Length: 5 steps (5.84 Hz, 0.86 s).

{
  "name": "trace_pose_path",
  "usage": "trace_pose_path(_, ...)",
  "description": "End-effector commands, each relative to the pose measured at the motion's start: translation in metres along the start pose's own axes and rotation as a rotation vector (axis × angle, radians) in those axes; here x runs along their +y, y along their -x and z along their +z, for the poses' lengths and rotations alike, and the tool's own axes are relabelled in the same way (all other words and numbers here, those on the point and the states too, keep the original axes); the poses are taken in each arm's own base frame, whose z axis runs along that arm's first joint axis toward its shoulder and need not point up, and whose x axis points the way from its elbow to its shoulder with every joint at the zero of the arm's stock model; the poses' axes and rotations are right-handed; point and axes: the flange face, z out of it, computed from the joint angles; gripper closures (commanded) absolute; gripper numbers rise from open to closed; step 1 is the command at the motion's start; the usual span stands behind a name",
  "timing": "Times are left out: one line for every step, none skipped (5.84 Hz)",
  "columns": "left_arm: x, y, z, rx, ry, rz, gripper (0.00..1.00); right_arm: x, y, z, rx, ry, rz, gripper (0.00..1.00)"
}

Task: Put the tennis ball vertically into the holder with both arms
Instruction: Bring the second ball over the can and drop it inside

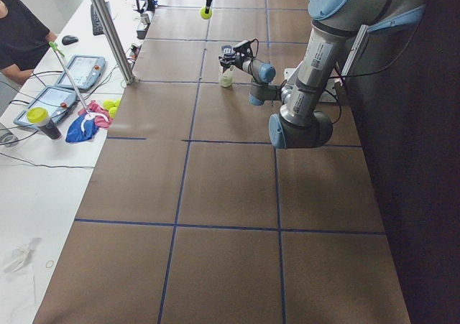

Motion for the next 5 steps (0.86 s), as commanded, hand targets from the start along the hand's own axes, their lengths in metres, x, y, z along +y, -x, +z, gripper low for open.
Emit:
trace_pose_path(-0.002, 0.0, 0.0, 0.003, -0.005, -0.002, 0.04, 0.034, 0.123, 0.023, -0.085, 0.005, 0.121, 0.98)
trace_pose_path(-0.004, 0.005, 0.001, -0.003, -0.007, 0.008, 0.04, 0.043, 0.165, 0.027, -0.089, -0.002, 0.148, 0.98)
trace_pose_path(-0.008, 0.013, 0.002, -0.013, -0.012, 0.014, 0.04, 0.054, 0.192, 0.031, -0.09, 0.001, 0.137, 0.98)
trace_pose_path(-0.009, 0.018, 0.002, -0.021, -0.012, 0.018, 0.04, 0.067, 0.21, 0.038, -0.095, -0.012, 0.17, 0.98)
trace_pose_path(-0.008, 0.021, 0.001, -0.024, -0.011, 0.021, 0.04, 0.082, 0.218, 0.047, -0.095, -0.019, 0.16, 0.97)
